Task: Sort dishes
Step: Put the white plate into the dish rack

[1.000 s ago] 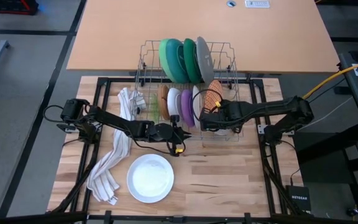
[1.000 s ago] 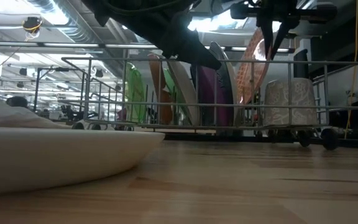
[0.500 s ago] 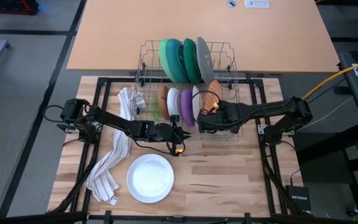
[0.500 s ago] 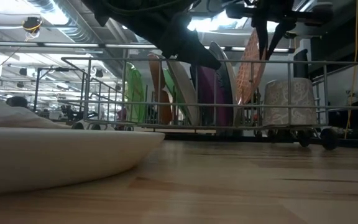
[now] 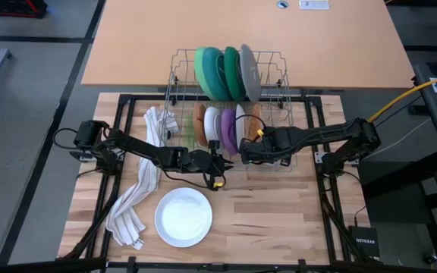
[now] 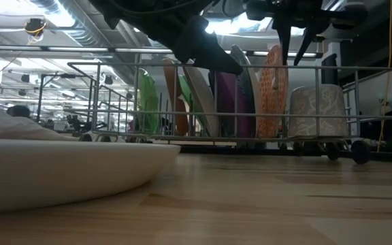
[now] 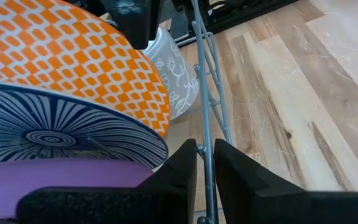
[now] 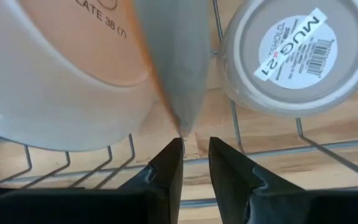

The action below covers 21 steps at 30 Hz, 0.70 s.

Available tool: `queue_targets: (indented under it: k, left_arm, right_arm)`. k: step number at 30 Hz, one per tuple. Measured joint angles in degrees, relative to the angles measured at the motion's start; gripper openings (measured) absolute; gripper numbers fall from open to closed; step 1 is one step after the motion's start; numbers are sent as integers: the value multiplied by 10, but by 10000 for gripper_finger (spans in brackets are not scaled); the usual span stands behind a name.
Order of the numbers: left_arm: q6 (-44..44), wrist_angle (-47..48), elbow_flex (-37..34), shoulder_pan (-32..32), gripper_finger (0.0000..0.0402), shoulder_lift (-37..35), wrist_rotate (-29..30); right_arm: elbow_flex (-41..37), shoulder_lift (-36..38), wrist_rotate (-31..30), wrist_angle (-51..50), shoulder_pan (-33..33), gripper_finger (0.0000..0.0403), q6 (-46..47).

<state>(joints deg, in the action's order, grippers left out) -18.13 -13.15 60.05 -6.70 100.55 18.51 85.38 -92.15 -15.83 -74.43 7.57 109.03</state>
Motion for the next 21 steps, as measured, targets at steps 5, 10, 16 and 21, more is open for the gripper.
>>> queue_targets:
  k: [5, 10, 16, 21]
  left_arm:
    - [0, 0, 0, -3, 47, 0, 2]
    - [1, 3, 0, -12, 47, -7, 3]
    - [11, 21, -3, -30, 48, -30, 5]
    - [23, 43, -2, -49, 48, -45, -5]
  right_arm:
    - [0, 1, 19, -3, 0, 82, -17]
    - [0, 10, 21, -8, 0, 82, -30]
    - [0, 34, 20, -23, 0, 82, -31]
    - [1, 59, 11, -24, 0, 82, -31]
